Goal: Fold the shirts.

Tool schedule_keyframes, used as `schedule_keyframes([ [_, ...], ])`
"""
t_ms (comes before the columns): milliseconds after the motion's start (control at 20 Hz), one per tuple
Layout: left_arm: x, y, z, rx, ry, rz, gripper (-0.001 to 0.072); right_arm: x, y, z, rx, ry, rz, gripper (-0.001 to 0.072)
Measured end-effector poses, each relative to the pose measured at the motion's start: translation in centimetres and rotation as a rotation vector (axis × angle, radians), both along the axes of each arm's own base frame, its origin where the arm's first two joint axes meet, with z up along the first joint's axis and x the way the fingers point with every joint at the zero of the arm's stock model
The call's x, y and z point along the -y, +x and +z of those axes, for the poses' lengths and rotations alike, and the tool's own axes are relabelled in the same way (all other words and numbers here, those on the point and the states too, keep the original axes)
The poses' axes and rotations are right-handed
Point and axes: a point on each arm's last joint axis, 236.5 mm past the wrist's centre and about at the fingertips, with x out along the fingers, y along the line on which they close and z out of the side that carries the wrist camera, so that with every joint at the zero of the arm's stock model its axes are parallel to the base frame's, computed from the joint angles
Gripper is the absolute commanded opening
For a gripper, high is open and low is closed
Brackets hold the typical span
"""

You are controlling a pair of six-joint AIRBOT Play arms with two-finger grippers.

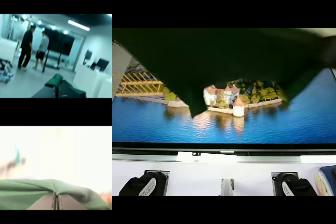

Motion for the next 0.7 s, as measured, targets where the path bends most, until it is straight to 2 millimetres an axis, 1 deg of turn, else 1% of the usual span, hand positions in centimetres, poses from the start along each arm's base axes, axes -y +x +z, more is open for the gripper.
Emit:
schedule_keyframes([
  [50, -0.1, -2.6, 1.8, 0.072, -0.016, 0.000, 0.0034, 0.9, -2.1, 2.4, 0.070, 0.002, -0.029, 0.0021],
  [100, -0.1, -4.7, 3.0, 0.124, -0.024, -0.001, 0.0034, 1.7, -3.8, 3.9, 0.114, 0.003, -0.056, 0.0021],
  [150, 0.0, -6.6, 4.0, 0.168, -0.026, -0.001, 0.0034, 2.2, -5.0, 4.9, 0.141, 0.008, -0.076, 0.0021],
  [200, 0.0, -8.0, 4.6, 0.200, -0.018, 0.006, 0.0034, 2.6, -6.1, 5.6, 0.162, 0.013, -0.089, 0.0021],
  [250, 0.1, -8.9, 5.0, 0.223, -0.003, 0.018, 0.0034, 2.8, -6.6, 5.8, 0.164, 0.015, -0.098, 0.0021],
  [300, 0.1, -9.7, 5.3, 0.242, 0.010, 0.027, 0.0034, 3.0, -6.8, 5.5, 0.149, 0.015, -0.106, 0.0022],
  [350, 0.2, -10.2, 5.4, 0.253, 0.020, 0.032, 0.0034, 3.1, -6.6, 5.0, 0.122, 0.014, -0.112, 0.0022],
  [400, 0.1, -10.2, 5.5, 0.255, 0.031, 0.040, 0.0034, 3.2, -6.4, 4.5, 0.099, 0.011, -0.116, 0.0022],
  [450, 0.2, -9.7, 5.2, 0.240, 0.044, 0.046, 0.0034, 3.2, -5.8, 3.5, 0.057, 0.006, -0.118, 0.0022],
  [500, 0.2, -8.7, 4.6, 0.207, 0.066, 0.054, 0.0033, 3.3, -4.7, 1.7, -0.018, -0.007, -0.121, 0.0022],
  [550, 0.3, -7.3, 3.8, 0.167, 0.091, 0.062, 0.0033, 3.2, -3.5, -0.6, -0.107, -0.022, -0.117, 0.0022],
  [650, 0.2, -3.5, 1.2, 0.042, 0.147, 0.077, 0.0033, 3.1, -0.9, -6.4, -0.304, -0.059, -0.108, 0.0022],
  [700, 0.1, -1.2, -0.7, -0.040, 0.172, 0.079, 0.0034, 3.0, 0.6, -10.2, -0.421, -0.073, -0.100, 0.0022],
])
